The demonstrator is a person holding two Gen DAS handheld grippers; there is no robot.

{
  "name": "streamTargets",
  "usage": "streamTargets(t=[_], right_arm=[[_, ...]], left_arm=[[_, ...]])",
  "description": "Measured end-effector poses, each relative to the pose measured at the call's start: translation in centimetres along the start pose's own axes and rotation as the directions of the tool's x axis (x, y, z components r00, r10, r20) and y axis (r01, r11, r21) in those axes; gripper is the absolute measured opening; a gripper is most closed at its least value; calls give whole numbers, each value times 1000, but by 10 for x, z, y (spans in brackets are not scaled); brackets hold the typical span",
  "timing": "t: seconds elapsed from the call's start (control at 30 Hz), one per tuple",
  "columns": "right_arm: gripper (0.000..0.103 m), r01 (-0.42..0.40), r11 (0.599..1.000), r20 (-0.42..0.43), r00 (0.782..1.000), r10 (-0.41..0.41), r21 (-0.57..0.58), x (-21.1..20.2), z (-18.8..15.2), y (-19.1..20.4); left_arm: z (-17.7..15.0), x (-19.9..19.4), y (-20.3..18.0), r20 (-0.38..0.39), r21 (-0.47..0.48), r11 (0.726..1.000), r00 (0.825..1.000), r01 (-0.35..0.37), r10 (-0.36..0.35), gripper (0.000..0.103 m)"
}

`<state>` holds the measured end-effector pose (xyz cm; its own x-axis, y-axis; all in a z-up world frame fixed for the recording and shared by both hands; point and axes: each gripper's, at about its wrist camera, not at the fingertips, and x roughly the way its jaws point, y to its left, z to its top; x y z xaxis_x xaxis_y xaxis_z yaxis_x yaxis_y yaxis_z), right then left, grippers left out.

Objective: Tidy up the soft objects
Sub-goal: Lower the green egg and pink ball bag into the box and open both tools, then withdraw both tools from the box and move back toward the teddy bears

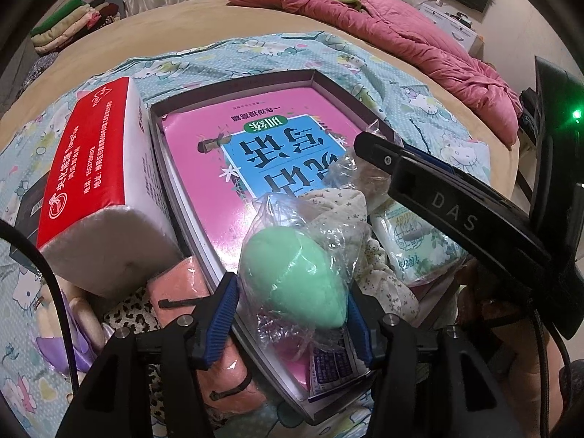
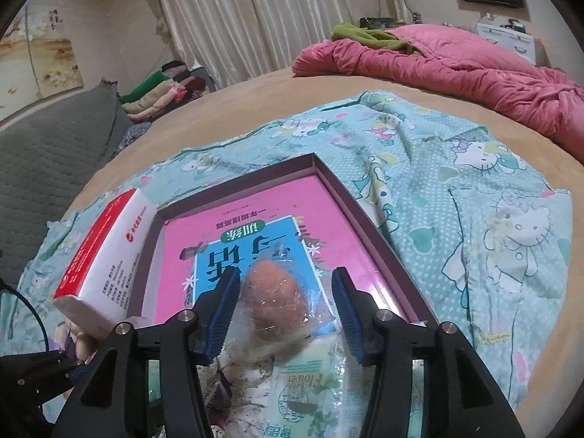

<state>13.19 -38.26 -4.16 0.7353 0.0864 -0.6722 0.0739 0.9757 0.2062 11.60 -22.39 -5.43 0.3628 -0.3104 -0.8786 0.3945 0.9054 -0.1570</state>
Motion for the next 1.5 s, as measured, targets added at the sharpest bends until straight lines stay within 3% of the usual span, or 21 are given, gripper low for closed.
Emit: streamTargets(t=[0.43, 0.57, 0.87, 1.5], right_arm=[[62, 0, 1000, 8, 1000, 0, 20, -2, 0, -5], [70, 22, 999, 17, 1000, -22, 33, -3, 1, -8], [74, 12, 997, 37, 999, -14, 71, -9, 3, -17], [76, 30, 998, 39, 999, -32, 61, -16, 1, -16]], left_arm=[[2, -5, 0, 10, -17, 1000, 1000, 9, -9, 65], [2, -10, 0, 22, -16, 1000, 1000, 3, -2, 71], [3, -19, -1, 41, -11, 1000, 999, -2, 2, 73], [2, -36, -2, 74, -9, 998, 995, -62, 62, 81]])
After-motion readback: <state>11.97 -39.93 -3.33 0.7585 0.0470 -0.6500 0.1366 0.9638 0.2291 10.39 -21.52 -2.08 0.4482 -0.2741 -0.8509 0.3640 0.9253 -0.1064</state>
